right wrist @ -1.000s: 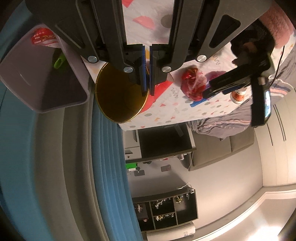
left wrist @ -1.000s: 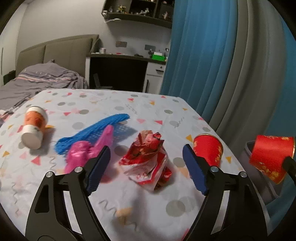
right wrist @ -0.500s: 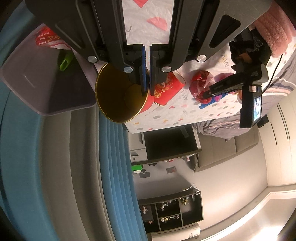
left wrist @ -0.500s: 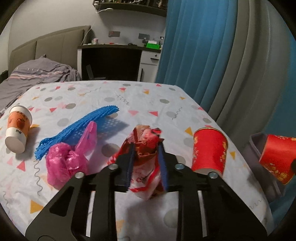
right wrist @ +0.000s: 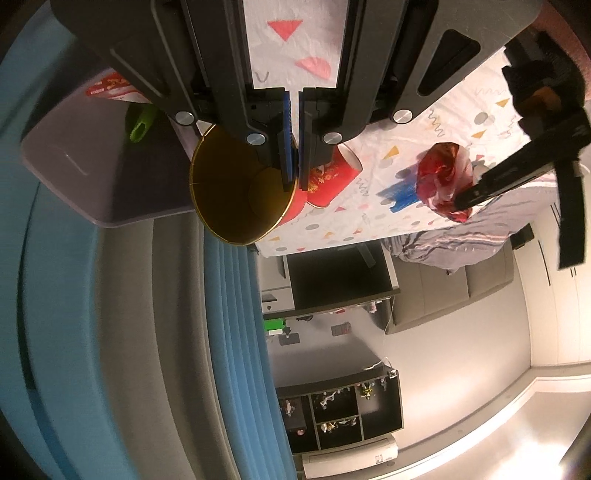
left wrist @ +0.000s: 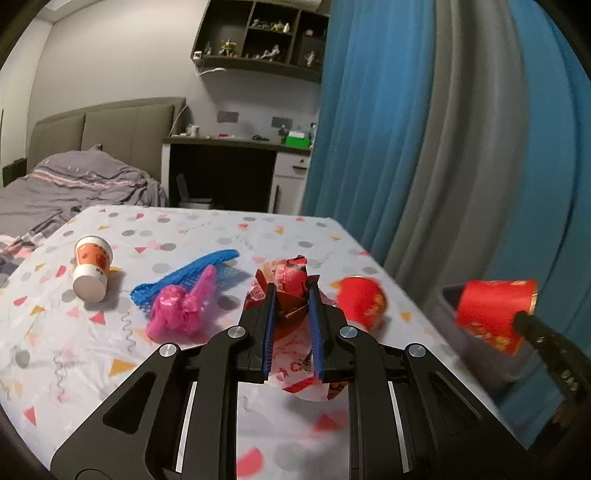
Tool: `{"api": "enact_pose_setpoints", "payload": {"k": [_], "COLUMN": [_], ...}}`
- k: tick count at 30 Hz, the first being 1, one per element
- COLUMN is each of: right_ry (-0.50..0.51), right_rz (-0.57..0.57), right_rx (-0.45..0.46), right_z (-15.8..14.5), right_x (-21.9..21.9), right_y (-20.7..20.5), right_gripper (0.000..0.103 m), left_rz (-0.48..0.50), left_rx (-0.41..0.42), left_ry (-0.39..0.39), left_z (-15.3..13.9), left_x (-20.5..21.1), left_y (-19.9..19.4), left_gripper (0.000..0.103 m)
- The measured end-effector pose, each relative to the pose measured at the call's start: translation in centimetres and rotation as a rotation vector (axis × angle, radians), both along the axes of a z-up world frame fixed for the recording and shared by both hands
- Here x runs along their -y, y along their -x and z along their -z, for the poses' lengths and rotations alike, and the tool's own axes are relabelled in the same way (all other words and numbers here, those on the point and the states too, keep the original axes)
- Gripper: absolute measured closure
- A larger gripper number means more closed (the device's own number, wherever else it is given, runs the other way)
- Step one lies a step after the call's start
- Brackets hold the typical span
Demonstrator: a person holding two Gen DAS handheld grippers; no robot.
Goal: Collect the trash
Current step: 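Carry the red cup and red wrapper over the grey bin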
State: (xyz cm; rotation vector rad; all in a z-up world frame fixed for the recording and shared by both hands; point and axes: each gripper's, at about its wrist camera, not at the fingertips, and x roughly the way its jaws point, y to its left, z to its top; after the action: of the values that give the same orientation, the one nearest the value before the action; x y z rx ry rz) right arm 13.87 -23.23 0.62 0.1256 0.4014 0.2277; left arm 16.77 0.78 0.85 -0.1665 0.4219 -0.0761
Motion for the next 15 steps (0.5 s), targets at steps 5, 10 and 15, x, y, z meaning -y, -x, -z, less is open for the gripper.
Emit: {"api": "enact_pose_setpoints", "payload": {"k": [5,10,15], "right_ry": [0.001,0.003,-0.002], "right_rz": [0.018,0.047,0.083], "right_rx": [0.008,0.023,0.033], "right_z": [-0.3,-0.7,-0.8], "right_x": [1.1,2.6,4.3], "right_y": [1.5,2.8,3.6], "right_gripper": [0.099,0.099,0.099], "left_rz": [0.031,0.090,0.155], "left_rx": [0.021,0.028,0.036], "left_ry": [0.004,0.005,-0.009], "left_z": [-0.7,-1.1,-1.5], "left_x": [1.8,4.2,7.1], "left_y": [2.1,3.2,3.2], "left_gripper": [0.087,0.088,0.088]}}
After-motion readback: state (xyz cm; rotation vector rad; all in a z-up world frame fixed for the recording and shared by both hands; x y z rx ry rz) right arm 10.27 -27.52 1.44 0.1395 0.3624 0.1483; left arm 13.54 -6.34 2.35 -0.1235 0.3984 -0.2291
